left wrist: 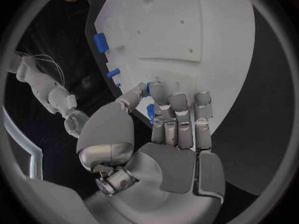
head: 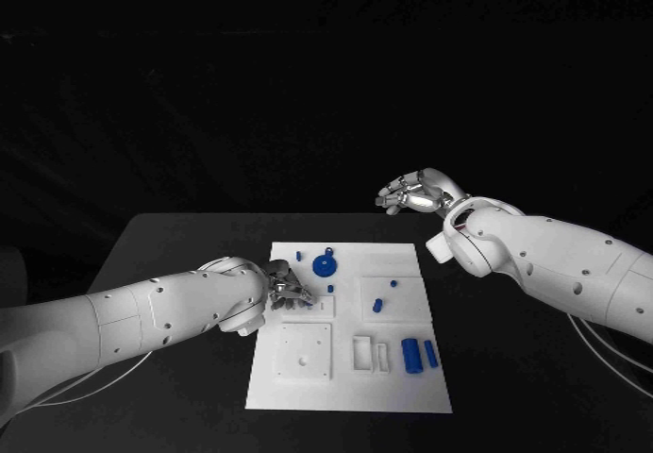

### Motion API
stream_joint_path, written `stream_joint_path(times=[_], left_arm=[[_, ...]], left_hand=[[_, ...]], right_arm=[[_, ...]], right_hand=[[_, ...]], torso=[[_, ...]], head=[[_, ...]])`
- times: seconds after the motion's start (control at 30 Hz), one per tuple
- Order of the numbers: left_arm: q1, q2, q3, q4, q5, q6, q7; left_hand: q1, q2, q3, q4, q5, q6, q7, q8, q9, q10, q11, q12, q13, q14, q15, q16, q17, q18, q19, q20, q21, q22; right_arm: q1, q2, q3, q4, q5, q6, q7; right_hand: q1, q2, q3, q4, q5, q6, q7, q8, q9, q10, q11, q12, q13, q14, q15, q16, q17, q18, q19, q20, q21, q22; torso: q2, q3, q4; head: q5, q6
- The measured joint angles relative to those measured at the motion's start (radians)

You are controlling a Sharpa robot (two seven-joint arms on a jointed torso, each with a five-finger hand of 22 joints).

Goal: Assemble the parts on the task board

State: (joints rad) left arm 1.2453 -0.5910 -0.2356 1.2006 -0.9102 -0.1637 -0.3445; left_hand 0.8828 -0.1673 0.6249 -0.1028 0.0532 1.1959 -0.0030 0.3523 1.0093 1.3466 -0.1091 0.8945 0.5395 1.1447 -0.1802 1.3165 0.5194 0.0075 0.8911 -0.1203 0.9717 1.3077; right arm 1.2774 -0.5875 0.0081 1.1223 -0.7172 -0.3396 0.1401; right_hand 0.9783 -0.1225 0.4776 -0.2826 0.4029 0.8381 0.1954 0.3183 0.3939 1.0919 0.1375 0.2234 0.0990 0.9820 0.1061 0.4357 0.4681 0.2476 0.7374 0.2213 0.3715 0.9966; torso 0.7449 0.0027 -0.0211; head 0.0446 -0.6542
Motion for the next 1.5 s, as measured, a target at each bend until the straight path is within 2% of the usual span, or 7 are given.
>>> stream_joint_path(times=[0.3,0.8,1.33,1.5], left_arm=[[0.000,0.000,0.001,-0.003,0.007,0.000,0.002],[0.000,-0.001,0.001,-0.006,0.013,0.000,0.003],[0.000,-0.001,0.002,-0.017,0.016,-0.001,0.004],[0.000,-0.001,0.002,-0.017,0.019,-0.001,0.005]], left_hand=[[-0.008,-0.016,-0.004,0.010,0.000,0.000,0.000,-0.001,-0.001,0.000,0.000,0.000,0.000,0.000,0.000,0.000,-0.004,0.000,-0.005,0.002,0.000,0.000],[-0.028,-0.054,-0.006,0.053,0.000,0.000,0.000,-0.004,-0.001,0.000,0.000,0.000,-0.001,-0.003,0.004,0.001,-0.012,0.000,-0.005,0.002,-0.004,0.000],[-0.029,-0.055,0.001,0.060,0.000,0.000,0.000,-0.007,-0.001,0.000,0.000,0.000,-0.002,-0.003,0.004,0.007,-0.016,0.000,-0.005,0.002,-0.004,0.000],[-0.021,-0.047,0.001,0.060,0.000,0.000,0.000,-0.008,-0.001,0.000,0.000,0.000,-0.002,-0.007,0.000,0.008,-0.018,0.000,-0.005,0.002,-0.004,0.000]], right_arm=[[-0.001,0.001,0.000,-0.001,0.000,0.001,0.000],[-0.001,0.001,0.000,-0.001,0.001,0.002,0.000],[-0.002,0.001,0.000,-0.002,0.001,0.004,0.000],[-0.002,0.002,0.000,-0.002,0.001,0.004,0.000]], right_hand=[[0.000,0.000,-0.001,0.001,0.000,0.000,0.000,0.000,0.000,0.000,0.000,0.000,0.000,0.000,0.000,0.000,0.000,0.000,0.000,0.000,0.000,0.000],[0.000,0.000,-0.005,0.000,-0.004,-0.004,-0.004,0.000,-0.001,0.000,0.000,0.000,-0.002,-0.003,0.003,0.000,0.000,0.000,0.000,0.000,0.000,-0.001],[0.000,0.000,-0.005,0.000,-0.004,-0.003,-0.004,0.000,-0.001,0.000,0.000,-0.004,-0.003,-0.003,0.003,-0.004,0.001,0.000,0.000,0.000,-0.004,-0.001],[0.000,0.000,-0.005,0.000,-0.004,-0.003,-0.004,0.000,-0.001,0.000,0.000,-0.004,-0.003,-0.003,0.003,-0.004,0.001,0.000,0.000,0.000,-0.004,-0.001]], torso=[[0.000,-0.0001,-0.0002],[0.000,-0.0002,-0.0002],[0.000,0.0003,-0.0005],[0.000,0.0003,-0.0005]], head=[[0.000,0.000],[-0.002,0.001],[0.000,0.002],[0.000,0.003]])
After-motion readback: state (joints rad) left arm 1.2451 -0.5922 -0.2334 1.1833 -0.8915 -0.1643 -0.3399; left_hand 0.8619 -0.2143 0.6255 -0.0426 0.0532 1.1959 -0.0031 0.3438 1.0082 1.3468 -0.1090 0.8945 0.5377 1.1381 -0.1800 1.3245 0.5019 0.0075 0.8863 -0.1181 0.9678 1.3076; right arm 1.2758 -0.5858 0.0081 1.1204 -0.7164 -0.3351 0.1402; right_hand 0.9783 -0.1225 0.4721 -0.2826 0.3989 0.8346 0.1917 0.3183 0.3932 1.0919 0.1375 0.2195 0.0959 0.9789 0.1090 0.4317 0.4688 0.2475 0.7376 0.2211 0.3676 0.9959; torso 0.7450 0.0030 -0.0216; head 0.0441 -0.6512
